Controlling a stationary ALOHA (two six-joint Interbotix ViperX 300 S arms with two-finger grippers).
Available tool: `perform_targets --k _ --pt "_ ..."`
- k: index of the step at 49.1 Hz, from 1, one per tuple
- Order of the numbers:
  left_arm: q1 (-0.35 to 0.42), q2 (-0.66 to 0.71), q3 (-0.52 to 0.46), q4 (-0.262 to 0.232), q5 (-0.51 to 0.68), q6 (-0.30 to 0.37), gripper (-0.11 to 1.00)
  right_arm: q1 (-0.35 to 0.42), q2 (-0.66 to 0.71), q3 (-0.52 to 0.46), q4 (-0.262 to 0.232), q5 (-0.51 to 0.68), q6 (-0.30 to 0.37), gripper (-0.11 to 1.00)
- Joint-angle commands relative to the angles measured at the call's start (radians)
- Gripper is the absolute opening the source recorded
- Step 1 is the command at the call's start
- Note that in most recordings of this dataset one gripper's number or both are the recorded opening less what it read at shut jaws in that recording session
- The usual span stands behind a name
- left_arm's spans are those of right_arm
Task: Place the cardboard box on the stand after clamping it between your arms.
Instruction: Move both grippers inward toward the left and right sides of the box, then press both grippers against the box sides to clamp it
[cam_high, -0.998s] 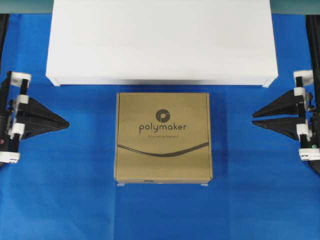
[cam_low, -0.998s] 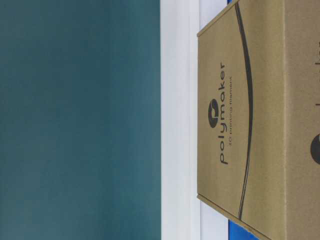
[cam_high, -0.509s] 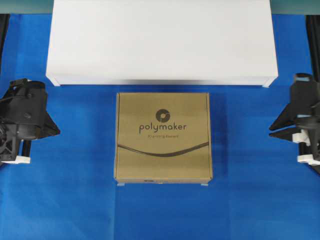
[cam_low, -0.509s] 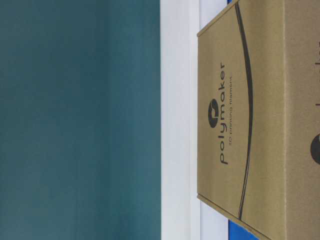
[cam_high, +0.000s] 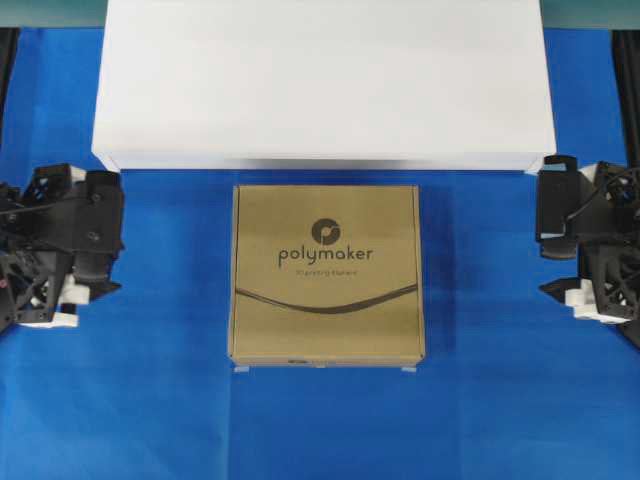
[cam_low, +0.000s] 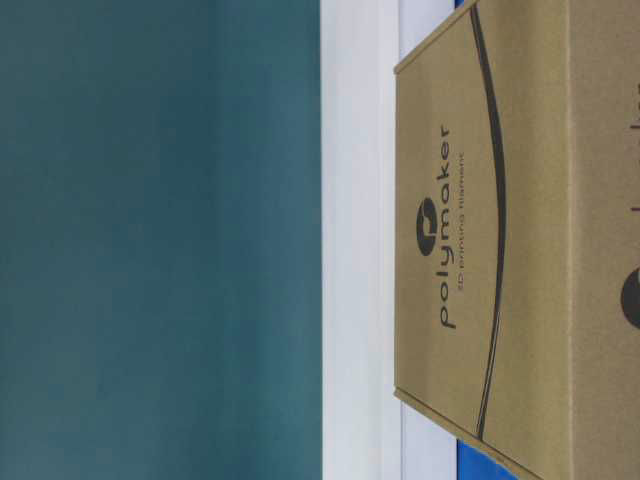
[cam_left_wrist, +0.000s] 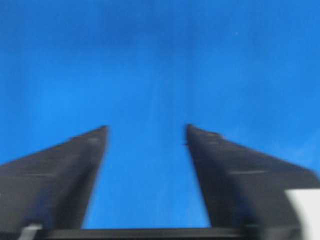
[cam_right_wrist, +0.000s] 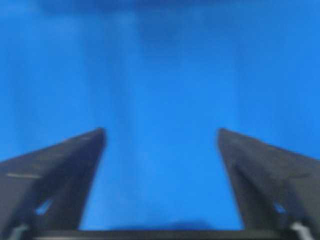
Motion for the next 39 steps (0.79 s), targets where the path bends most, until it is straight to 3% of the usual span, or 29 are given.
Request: perform_targets --k 1,4,6,14,27,39 --pt "0.012 0.02 -0.008 0.002 -0.044 0.002 0.71 -0.003 0.026 -0.018 -0.006 -0.02 0.005 0.99" --pt "0.02 0.044 0.005 0.003 -0.087 0.002 0.85 -0.003 0.049 -0.014 -0.006 -0.029 0.006 0.99" --pt "0.021 0.061 0.014 0.003 -0.117 0.008 0.87 -0.003 0.069 -0.008 -0.006 -0.037 0.006 0.98" --pt "0.049 0.147 0.029 0.003 -0.232 0.012 0.85 -0.005 0.173 0.0 -0.006 -0.114 0.011 0.98" --pt "0.069 0.33 -0.028 0.003 -0.336 0.012 0.86 -0.006 0.374 -0.041 -0.006 -0.348 0.009 0.98" --pt "0.071 0.459 -0.1 0.003 -0.393 0.015 0.86 -0.006 0.515 -0.123 -0.009 -0.407 0.002 0.98"
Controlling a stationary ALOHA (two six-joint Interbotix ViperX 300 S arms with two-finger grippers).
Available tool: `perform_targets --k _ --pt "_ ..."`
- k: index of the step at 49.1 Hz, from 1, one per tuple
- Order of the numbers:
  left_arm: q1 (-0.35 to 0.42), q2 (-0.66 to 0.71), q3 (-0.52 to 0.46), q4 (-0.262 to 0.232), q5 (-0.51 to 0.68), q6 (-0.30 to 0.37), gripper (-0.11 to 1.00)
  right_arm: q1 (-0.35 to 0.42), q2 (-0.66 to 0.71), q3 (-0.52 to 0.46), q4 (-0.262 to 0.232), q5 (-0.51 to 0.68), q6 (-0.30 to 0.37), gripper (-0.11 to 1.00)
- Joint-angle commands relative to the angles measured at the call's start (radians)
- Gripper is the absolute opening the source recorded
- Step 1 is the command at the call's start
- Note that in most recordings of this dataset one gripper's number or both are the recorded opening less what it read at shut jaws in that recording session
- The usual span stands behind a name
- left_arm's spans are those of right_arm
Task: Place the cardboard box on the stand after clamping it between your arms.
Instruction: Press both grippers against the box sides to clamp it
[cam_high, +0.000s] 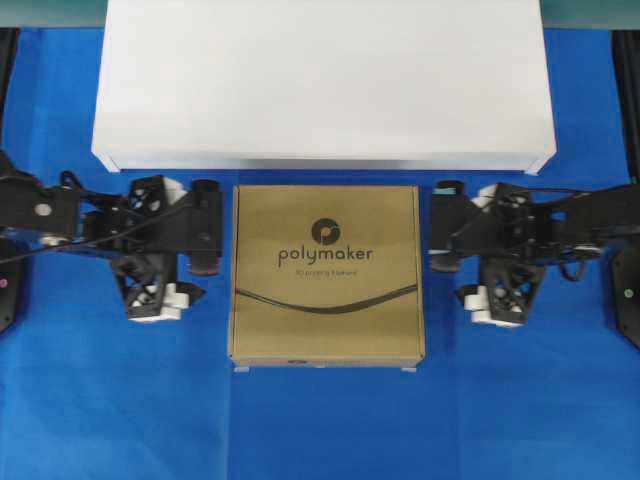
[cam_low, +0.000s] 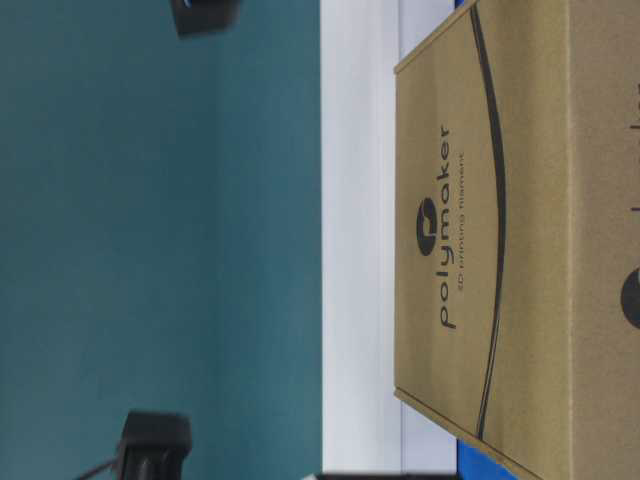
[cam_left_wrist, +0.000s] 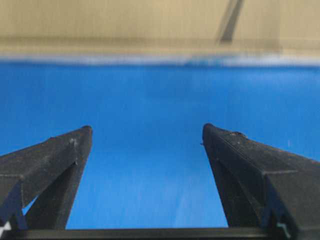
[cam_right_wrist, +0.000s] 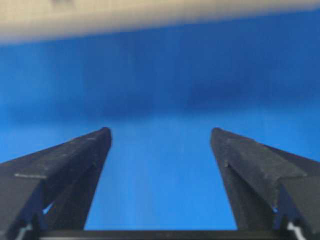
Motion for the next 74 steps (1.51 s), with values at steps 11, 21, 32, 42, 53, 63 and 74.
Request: perform_targets --k 11,21,32,42,53,63,74 --pt "0.003 0.091 -0.069 0.002 -0.017 0.003 0.86 0.0 0.103 -0.097 -0.003 -0.049 0.0 0.97" --pt "0.003 0.124 -0.095 0.002 -0.025 0.005 0.86 0.0 0.137 -0.132 -0.003 -0.071 -0.003 0.97" --pt "0.003 0.146 -0.112 0.002 -0.071 0.005 0.86 0.0 0.138 -0.129 -0.003 -0.083 -0.005 0.97" --pt "0.003 0.155 -0.13 0.002 -0.08 0.005 0.86 -0.002 0.138 -0.132 -0.003 -0.094 -0.015 0.97" --pt "-0.002 0.146 -0.178 0.0 -0.06 -0.011 0.85 0.0 0.126 -0.147 0.0 -0.081 -0.034 0.97" --pt "-0.021 0.075 -0.279 0.002 0.072 -0.034 0.85 0.017 0.046 -0.221 0.008 0.012 -0.035 0.97" --pt "-0.023 -0.003 -0.423 0.002 0.284 -0.034 0.85 0.023 -0.055 -0.365 0.025 0.247 -0.031 0.97"
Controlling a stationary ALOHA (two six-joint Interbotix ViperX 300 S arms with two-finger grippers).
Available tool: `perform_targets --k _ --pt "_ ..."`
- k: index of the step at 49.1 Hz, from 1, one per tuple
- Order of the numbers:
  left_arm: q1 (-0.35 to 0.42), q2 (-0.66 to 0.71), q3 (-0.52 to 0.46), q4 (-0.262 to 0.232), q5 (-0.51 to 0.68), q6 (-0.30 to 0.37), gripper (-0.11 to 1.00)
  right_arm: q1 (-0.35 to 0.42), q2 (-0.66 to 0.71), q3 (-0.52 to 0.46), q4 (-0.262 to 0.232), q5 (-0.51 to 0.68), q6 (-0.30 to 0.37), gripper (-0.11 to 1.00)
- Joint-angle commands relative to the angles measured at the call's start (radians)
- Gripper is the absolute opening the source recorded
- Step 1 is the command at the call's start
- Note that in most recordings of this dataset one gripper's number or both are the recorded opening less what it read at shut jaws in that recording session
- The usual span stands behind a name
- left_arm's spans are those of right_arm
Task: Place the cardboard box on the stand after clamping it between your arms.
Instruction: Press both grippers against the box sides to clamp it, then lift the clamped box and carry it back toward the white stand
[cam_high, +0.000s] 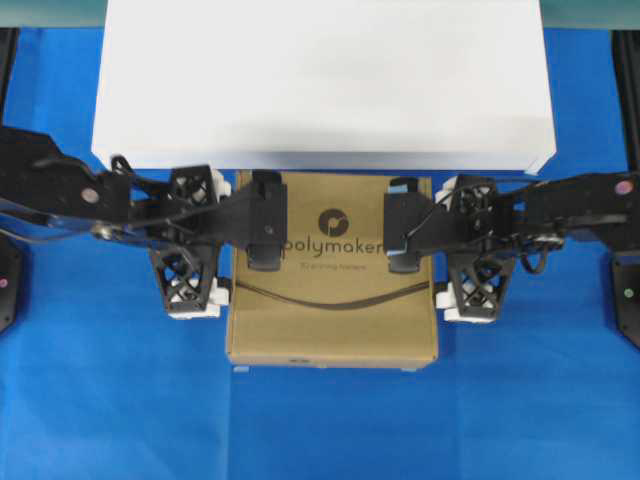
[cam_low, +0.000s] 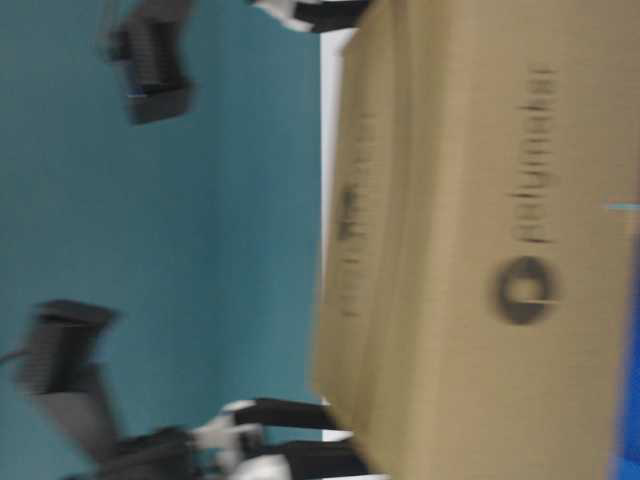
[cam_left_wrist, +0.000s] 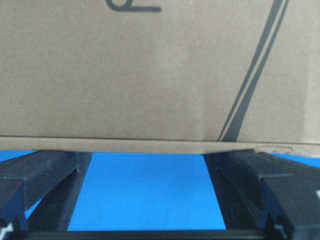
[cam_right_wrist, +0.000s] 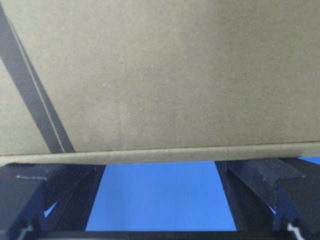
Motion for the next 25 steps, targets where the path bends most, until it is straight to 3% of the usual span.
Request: perform_targets --k 1,15,25 --pt "-0.003 -0.048 -0.135 -0.003 0.023 -0.025 0.85 0.006 -0.071 -0.156 0.021 0.058 0.011 0.97" --pt "-0.015 -0.11 -0.299 -0.003 0.21 -0.026 0.85 0.038 -0.126 -0.357 0.037 0.331 0.015 0.97" --pt "-0.015 -0.109 -0.354 -0.003 0.259 -0.021 0.85 0.037 -0.126 -0.387 0.037 0.411 0.017 0.97"
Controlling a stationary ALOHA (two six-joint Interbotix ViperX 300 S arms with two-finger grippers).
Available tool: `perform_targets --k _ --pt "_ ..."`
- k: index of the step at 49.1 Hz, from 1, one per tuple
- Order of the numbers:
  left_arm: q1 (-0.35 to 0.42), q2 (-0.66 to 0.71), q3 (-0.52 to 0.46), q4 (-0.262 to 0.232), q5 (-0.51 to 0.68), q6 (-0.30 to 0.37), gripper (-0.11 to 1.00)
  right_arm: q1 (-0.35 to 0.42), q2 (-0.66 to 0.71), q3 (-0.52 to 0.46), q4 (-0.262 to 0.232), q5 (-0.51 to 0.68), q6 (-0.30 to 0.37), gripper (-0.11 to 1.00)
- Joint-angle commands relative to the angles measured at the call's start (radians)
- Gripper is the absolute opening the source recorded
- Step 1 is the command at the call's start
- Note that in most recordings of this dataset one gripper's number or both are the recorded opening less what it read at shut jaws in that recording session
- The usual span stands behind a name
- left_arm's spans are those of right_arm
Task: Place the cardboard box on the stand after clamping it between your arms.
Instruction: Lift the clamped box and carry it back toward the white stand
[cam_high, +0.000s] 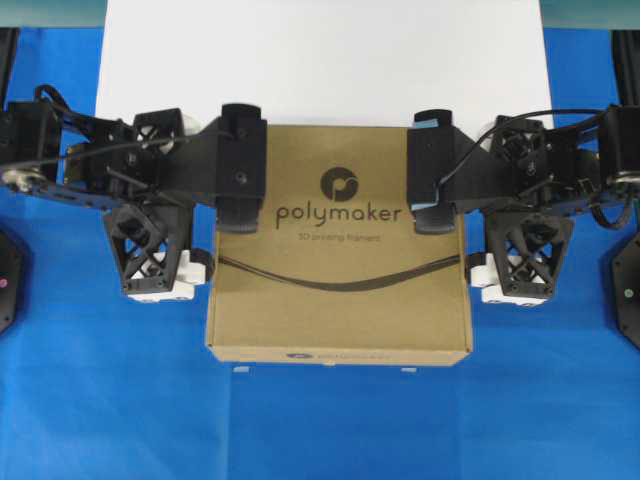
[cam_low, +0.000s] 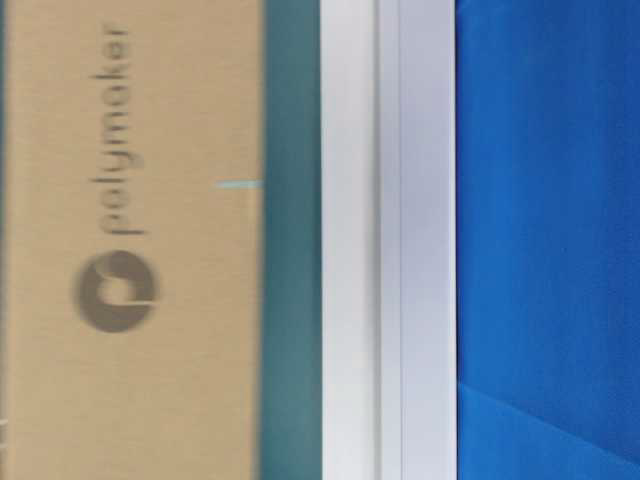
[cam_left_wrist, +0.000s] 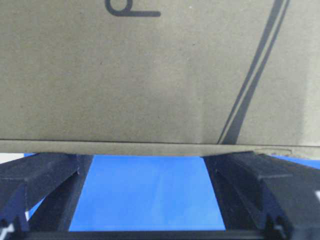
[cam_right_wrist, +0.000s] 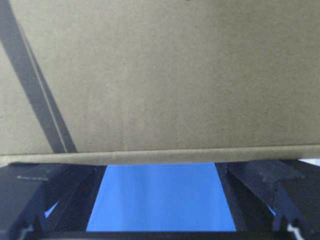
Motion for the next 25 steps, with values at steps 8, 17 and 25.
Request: perform_targets --k 8,17,25 --pt "0.003 0.011 -0.097 0.005 -0.037 -0.021 0.85 0.014 0.015 -0.072 0.014 -0.04 0.015 0.97" --pt "0.012 0.011 -0.089 0.005 -0.037 -0.018 0.85 0.009 0.017 -0.069 0.012 -0.043 0.014 0.97" --pt "0.038 0.028 -0.081 0.005 -0.044 -0.011 0.85 -0.012 0.021 -0.052 0.012 -0.11 0.0 0.97"
